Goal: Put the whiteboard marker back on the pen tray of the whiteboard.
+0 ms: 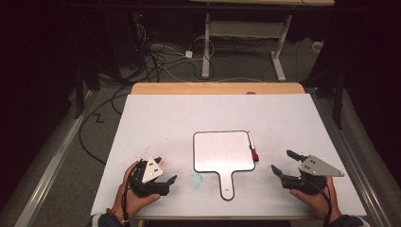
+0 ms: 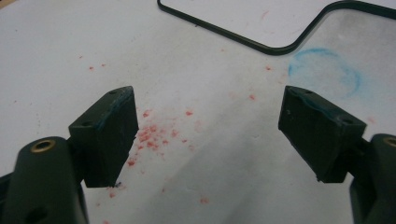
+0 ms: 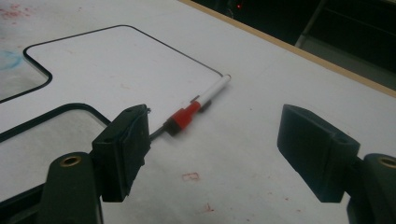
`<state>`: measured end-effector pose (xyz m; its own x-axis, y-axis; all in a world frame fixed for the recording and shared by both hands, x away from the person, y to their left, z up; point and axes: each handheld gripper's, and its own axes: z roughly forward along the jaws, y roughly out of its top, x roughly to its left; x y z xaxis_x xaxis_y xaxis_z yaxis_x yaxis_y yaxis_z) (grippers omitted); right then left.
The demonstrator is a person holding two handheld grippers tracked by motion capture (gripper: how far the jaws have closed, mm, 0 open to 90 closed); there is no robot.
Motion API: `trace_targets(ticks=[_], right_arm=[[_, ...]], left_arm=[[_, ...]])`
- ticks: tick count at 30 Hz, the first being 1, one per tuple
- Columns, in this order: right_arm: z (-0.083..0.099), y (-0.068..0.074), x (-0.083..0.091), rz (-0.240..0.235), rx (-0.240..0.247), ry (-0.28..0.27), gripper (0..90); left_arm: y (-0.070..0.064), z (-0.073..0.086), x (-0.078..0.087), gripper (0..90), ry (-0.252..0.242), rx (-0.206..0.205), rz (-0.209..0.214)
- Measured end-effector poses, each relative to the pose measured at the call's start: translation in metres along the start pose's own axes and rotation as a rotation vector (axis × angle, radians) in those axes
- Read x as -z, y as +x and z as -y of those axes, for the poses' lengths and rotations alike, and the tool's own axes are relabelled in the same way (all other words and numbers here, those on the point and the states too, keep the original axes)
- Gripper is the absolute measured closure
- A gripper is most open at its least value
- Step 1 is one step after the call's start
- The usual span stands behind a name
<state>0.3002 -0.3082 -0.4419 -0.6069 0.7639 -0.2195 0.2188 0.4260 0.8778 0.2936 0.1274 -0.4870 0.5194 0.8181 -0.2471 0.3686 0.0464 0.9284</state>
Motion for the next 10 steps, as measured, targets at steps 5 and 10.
trace_targets(ticks=[5, 10], right_arm=[[0.0004, 0.0002, -0.0024, 0.014, 0.025, 0.006, 26.4], [-0.0001, -0.0012, -0.0046, 0.029, 0.014, 0.012, 27.1]], left_arm=[[0.0022, -0.0016, -0.0033, 19.0, -0.006, 0.009, -0.009], [0.0047, -0.0029, -0.0057, 19.0, -0.01, 0.008, -0.031]])
